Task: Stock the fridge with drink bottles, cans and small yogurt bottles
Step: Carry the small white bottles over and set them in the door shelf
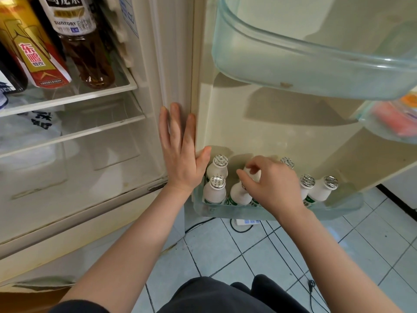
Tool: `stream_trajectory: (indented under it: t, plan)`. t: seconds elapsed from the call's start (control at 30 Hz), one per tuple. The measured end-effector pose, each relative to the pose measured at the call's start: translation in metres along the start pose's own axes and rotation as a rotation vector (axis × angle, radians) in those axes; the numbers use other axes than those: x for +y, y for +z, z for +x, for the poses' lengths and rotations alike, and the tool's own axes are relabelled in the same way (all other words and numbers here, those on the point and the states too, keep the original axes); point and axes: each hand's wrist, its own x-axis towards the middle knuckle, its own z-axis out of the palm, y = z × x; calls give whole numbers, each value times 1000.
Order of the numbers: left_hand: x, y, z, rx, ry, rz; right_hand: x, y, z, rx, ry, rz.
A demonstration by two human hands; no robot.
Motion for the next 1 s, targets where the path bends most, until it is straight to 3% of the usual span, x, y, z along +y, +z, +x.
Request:
stream_trajectory:
  t: [0.3,0.6,1.0]
  plan:
    - [2,-3,2,7,34,11,-8,-2,-10,-129,41,-200]
    - [0,-1,1,24,49,-18,0,-3,-4,-280,-108,-88]
    - [2,-2,2,-7,3,20,0,-8,4,-429,-97,-13]
